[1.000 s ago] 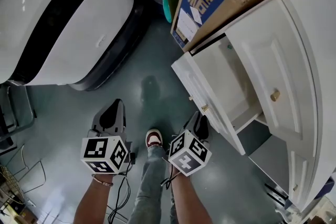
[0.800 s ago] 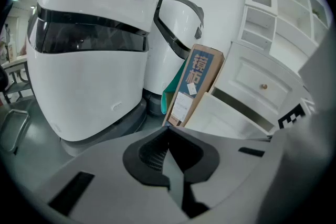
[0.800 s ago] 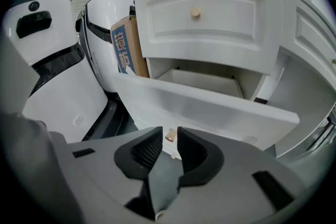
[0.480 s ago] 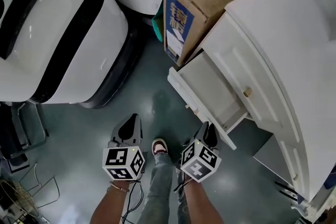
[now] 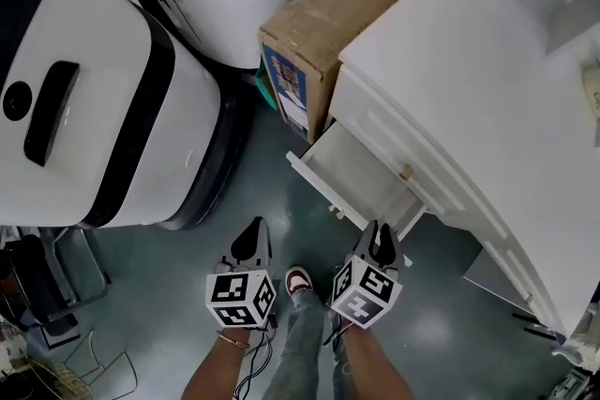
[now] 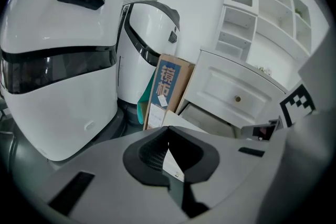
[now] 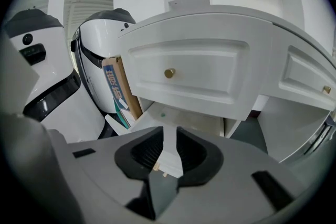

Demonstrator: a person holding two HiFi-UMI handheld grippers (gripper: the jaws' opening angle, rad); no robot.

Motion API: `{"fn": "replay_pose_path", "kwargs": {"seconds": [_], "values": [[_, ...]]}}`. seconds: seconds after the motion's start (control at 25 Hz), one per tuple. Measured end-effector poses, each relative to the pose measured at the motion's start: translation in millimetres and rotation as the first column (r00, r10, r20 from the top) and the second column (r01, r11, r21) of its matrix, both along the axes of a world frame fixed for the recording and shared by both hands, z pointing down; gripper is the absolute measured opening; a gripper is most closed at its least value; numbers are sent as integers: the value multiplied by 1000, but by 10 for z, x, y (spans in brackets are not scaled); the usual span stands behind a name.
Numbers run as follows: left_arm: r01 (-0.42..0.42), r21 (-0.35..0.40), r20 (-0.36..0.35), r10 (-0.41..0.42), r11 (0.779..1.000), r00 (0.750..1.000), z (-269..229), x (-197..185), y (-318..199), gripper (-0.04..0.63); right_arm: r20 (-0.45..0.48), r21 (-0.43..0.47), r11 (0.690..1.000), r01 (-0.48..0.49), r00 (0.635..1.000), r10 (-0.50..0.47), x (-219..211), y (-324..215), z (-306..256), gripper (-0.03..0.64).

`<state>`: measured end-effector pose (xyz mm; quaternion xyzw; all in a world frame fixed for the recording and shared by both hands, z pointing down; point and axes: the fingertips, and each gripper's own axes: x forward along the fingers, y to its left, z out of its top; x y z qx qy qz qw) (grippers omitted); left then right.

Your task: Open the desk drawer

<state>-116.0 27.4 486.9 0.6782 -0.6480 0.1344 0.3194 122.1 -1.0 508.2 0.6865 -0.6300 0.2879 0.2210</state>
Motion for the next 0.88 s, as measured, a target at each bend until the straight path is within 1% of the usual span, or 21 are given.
{"fn": "replay_pose_path", "kwargs": {"seconds": [0.28,0.6,0.88], "values": [[-47,-7,-9,47,999,999,-185,144,-128,17,-11,34,999,-41,999,41,140,-222,-300,94],[-115,8,4,115,993,993,-498,196,-381,17,-19,46,998,-45,999,46,76,-445,-593,103],[-127,21,14,126,992,992,-664,127,-591,17,-21,57,995,-79,997,81,113,-673,-671,106]]}}
